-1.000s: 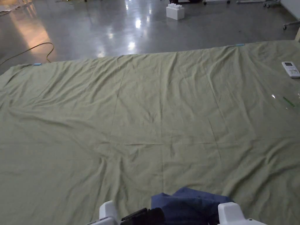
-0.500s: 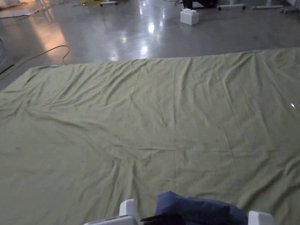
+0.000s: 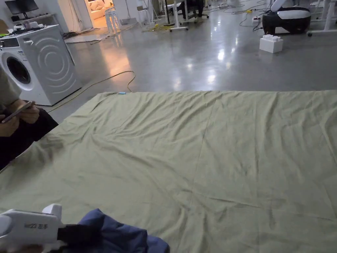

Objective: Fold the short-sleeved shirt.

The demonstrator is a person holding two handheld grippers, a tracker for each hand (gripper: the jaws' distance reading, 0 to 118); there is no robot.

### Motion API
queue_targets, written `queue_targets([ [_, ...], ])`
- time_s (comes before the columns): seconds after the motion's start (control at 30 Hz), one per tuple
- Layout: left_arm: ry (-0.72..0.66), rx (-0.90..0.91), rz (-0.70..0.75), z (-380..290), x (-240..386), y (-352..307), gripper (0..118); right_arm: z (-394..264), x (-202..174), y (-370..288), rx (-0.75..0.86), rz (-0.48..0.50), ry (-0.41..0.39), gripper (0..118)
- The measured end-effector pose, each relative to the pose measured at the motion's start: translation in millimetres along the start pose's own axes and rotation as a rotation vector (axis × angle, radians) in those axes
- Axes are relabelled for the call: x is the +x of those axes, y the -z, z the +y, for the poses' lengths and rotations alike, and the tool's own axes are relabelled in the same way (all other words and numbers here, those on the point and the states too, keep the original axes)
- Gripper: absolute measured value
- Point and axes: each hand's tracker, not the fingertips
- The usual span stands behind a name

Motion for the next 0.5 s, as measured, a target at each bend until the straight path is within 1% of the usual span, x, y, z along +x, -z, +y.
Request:
queue_targets([
  [0.03, 0.03, 0.048, 0.143, -0.5, 5.1, 6.6, 51, -0.1, 1.3, 0.2, -0.015, -0.012, -0.005, 0],
  [0.07, 0.038, 0.089, 0.244, 0.4, 8.0, 12.3, 65, -0.3, 1.7, -1.5, -0.02, -0.016, -0.008, 0],
  [0.1, 0.033, 0.11, 0.349, 2.0, 10.5, 12.6, 72, -1.2, 2.5, -4.7, -0.021, -0.013, -0.012, 0],
  [0.13, 0.043, 0.12, 0.446, 2.0, 14.6, 6.3, 74, -1.3, 3.9, -8.0, -0.023, -0.003, -0.021, 0],
  [0.17, 0.072, 0.15, 0.475, 0.2, 19.4, -1.4, 74, -1.2, 6.4, -11.1, -0.021, -0.001, -0.026, 0],
  [0.2, 0.075, 0.219, 0.449, 0.2, 22.2, -16.9, 74, -0.8, 6.9, -15.8, -0.012, -0.009, -0.033, 0],
  [0.27, 0.171, 0.324, 0.422, -11.2, 50.3, -47.5, 74, 0.9, 8.7, -26.5, 0.026, -0.013, -0.033, 0],
  [0.33, 0.286, 0.404, 0.342, -31.0, 88.8, -81.4, 74, 2.9, 10.9, -39.8, 0.08, -0.003, -0.024, 0],
  [0.4, 0.392, 0.504, 0.269, -59.5, 130.3, -111.0, 74, 7.0, 9.8, -57.8, 0.152, -0.022, -0.068, 0],
  [0.5, 0.517, 0.64, 0.183, -109.3, 188.9, -146.9, 74, 14.4, 5.8, -91.7, 0.283, -0.087, -0.142, 0],
])
